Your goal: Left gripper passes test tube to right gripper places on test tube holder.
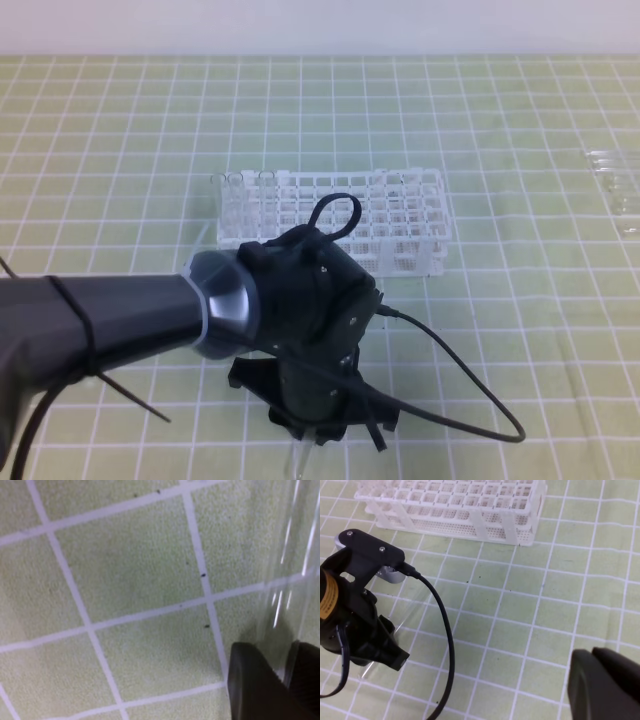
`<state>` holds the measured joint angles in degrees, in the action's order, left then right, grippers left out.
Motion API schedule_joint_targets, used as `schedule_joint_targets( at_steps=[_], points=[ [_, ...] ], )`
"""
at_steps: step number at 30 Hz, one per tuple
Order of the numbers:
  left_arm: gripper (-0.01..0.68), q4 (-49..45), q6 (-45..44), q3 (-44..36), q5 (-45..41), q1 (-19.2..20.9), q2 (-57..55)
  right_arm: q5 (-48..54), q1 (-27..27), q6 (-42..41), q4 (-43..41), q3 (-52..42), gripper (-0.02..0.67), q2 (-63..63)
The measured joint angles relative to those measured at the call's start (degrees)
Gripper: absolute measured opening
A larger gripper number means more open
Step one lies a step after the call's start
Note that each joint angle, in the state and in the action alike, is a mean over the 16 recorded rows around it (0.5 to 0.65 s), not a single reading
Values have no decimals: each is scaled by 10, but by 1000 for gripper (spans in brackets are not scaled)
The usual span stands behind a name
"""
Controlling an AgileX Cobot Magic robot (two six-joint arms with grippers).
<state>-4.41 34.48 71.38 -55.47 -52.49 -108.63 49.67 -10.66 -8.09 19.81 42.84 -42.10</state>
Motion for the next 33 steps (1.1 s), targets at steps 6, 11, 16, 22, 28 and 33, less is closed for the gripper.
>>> schedule_joint_targets(
  at_steps=[6, 11, 16, 22, 28, 33],
  points=[
    [127, -3, -14, 0, -4, 0, 2, 0, 0, 0, 0, 0, -16, 0],
    [109, -8, -34, 0, -8, 0, 3, 0, 0, -1, 0, 0, -16, 0],
    [96, -10, -51, 0, -14, 0, 3, 0, 0, -1, 0, 0, -16, 0],
    [85, -14, -71, 0, -15, 0, 16, 0, 0, -1, -1, 0, -16, 0],
    [77, -17, -83, 0, -11, 0, 52, 0, 0, -1, -2, 0, -16, 0],
    [70, -23, -92, 0, 10, 0, 103, -1, 0, -1, -3, 0, -16, 0]
  ],
)
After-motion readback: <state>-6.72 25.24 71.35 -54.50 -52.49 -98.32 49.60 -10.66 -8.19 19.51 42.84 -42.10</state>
